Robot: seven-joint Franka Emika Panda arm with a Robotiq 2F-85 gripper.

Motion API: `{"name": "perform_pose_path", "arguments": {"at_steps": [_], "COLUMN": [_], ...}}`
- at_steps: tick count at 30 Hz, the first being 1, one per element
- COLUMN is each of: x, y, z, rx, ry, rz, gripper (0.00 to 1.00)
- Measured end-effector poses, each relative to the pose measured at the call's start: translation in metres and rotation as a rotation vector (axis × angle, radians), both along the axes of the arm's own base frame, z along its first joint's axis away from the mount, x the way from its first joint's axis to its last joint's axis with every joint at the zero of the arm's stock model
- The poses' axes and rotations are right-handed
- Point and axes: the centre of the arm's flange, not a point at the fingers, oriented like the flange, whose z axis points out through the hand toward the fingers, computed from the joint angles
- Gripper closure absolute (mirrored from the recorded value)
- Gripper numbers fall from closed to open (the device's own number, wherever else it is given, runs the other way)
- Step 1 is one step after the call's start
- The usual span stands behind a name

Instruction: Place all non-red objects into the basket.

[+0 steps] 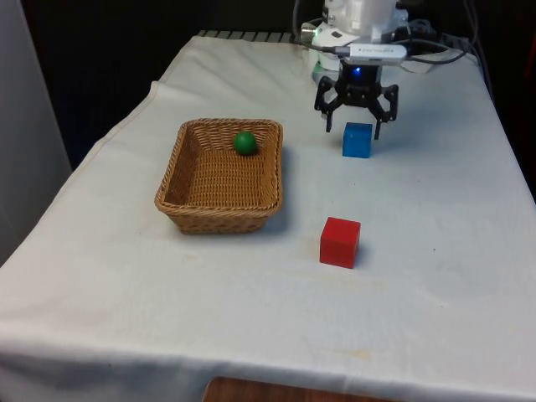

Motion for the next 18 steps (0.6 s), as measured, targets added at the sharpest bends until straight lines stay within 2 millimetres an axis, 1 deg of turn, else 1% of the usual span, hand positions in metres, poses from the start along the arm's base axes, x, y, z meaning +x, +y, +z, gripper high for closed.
{"name": "perform_pose_path", "arguments": {"at_steps": [1, 4, 5, 6, 8, 18], "x": [0.0, 0.0001, 0.0001, 0.0001, 0.0002, 0.0002], "y": [-0.0004, -0.0009, -0.0013, -0.0013, -0.0018, -0.0018], "z": [0.0, 0.0, 0.0, 0.0, 0.0, 0.0004], "rx": [0.0, 0.0, -0.001, -0.001, -0.001, 0.0], "ry": [0.0, 0.0, 0.0, 0.0, 0.0, 0.0], "rz": [-0.001, -0.002, -0.003, -0.003, -0.004, -0.005], "gripper": [0.17, 0.51, 0.51, 0.78, 1.0, 0.99]}}
